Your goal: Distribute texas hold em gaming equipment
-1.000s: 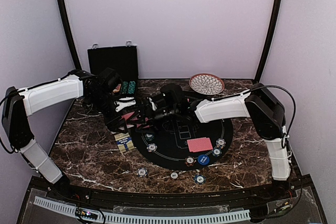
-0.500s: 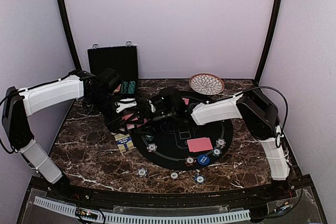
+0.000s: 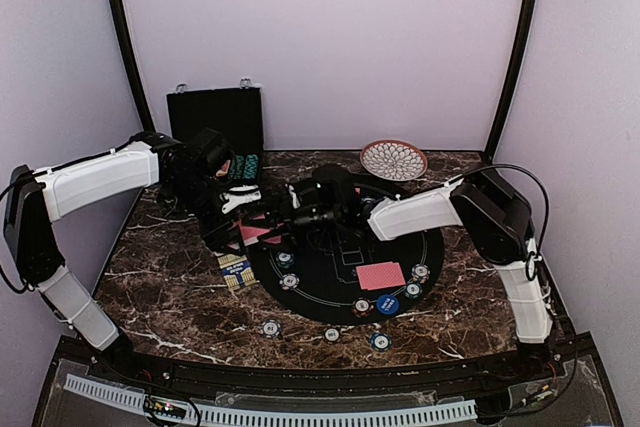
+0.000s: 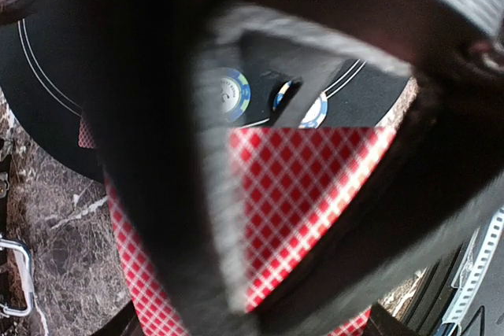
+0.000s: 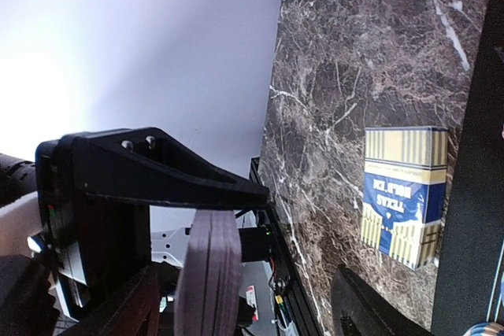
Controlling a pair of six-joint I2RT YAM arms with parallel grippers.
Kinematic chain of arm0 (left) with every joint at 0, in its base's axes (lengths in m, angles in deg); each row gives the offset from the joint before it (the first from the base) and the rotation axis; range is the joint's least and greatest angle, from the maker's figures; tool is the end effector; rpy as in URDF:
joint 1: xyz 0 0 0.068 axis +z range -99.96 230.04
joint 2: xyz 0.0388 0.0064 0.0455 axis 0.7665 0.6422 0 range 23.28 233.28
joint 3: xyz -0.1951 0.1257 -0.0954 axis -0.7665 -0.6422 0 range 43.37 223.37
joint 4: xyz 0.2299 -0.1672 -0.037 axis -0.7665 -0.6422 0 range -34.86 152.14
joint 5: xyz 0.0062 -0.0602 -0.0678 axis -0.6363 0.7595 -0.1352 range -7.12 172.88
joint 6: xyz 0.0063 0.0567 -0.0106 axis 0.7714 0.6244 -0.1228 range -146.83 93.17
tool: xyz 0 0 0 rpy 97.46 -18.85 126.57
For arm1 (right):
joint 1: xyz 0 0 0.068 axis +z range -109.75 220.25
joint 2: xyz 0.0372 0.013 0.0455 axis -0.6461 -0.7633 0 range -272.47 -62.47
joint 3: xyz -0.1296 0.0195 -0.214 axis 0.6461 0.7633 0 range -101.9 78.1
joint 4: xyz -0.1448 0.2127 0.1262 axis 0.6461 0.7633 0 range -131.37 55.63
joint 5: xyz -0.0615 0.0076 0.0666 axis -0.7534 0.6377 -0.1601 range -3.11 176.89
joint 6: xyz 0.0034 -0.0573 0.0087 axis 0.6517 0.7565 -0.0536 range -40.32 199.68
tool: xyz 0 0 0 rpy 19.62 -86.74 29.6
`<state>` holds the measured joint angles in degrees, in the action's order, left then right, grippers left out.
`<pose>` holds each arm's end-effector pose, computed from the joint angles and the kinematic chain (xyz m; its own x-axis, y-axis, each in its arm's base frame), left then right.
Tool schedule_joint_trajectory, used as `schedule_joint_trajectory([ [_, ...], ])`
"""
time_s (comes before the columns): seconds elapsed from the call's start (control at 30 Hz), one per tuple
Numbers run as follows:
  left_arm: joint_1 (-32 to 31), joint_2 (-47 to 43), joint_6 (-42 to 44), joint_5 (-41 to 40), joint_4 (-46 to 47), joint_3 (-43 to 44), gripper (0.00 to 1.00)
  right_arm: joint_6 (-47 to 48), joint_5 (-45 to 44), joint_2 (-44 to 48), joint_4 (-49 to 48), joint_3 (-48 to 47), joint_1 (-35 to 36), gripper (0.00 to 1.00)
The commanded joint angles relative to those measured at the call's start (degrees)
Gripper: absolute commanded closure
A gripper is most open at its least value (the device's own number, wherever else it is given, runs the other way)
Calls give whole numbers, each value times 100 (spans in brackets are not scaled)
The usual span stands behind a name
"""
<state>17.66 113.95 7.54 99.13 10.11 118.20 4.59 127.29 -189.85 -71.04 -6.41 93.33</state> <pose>0.2838 -0.1938 0.2329 -0.3052 0.8353 -0.4572 0.9395 0.3425 -0.0014 0.2844 0.4234 0.1403 -0.9899 -0.0925 -0.1077 -0.1218 0.1640 0.9789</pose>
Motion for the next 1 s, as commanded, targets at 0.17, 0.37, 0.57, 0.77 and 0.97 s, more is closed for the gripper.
schedule_joint_trajectory([
  [0.17,-18,-281,184,196,-6,101,89,-415,375,-389,-500,-509,-17,33],
  [0.37,-13,-196,220,152,-18,135,89,-803,621,-565,-1006,-500,17,54],
  [0.57,-22,-165,228,117,-9,146,88,-1055,622,-613,-1377,-447,18,78],
  [0.77,-31,-168,209,111,13,104,69,-1438,605,-622,-1960,-311,5,97],
  [0.97,-26,-290,270,223,123,-66,29,-1869,583,-542,-2689,41,-5,100],
])
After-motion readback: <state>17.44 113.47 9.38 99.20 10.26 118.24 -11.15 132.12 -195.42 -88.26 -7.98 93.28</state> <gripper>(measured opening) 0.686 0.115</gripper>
